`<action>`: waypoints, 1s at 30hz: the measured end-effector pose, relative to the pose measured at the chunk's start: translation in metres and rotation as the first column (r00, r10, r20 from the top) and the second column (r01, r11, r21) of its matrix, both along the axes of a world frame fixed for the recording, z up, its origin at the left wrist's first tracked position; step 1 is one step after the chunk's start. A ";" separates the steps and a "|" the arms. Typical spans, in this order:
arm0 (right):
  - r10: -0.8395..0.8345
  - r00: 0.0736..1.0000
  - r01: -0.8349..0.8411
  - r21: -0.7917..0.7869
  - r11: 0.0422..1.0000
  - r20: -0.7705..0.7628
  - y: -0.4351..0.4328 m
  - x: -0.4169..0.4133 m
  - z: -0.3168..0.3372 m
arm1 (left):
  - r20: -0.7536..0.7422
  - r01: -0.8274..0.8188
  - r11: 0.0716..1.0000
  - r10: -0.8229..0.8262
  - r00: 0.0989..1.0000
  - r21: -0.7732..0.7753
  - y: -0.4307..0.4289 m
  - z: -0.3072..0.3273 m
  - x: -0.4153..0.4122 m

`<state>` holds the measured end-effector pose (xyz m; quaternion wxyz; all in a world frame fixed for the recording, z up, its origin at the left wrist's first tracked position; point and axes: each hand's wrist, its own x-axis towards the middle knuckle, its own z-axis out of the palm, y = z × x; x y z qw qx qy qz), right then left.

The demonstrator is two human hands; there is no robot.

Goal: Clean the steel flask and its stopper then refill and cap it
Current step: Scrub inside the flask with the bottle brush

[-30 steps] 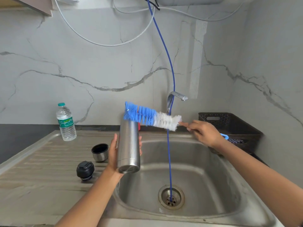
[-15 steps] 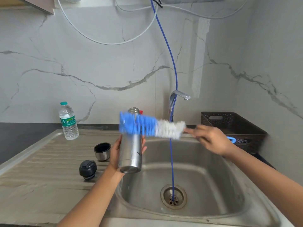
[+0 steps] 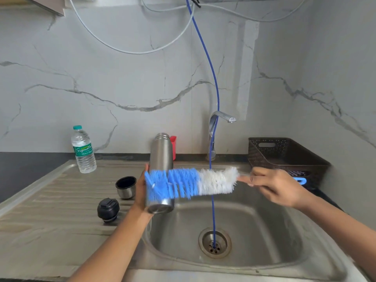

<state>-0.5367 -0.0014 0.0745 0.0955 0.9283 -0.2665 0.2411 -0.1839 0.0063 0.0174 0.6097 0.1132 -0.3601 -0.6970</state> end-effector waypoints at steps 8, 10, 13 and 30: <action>-0.219 0.967 0.225 -0.030 0.974 0.126 -0.066 0.038 0.036 | -0.084 0.137 0.988 -0.131 0.988 0.073 -0.010 -0.013 0.013; -0.171 0.980 0.175 -0.035 0.984 0.104 -0.056 0.032 0.034 | -0.045 0.087 0.993 -0.084 0.995 0.085 -0.012 -0.012 0.014; -0.061 0.998 0.061 -0.014 0.998 0.010 -0.017 0.013 0.015 | -0.078 0.081 0.994 -0.075 0.994 0.069 -0.013 -0.010 0.011; -0.067 0.998 0.066 0.027 0.997 0.021 -0.016 0.018 0.013 | -0.106 0.061 0.996 -0.053 0.993 0.072 -0.014 -0.015 0.008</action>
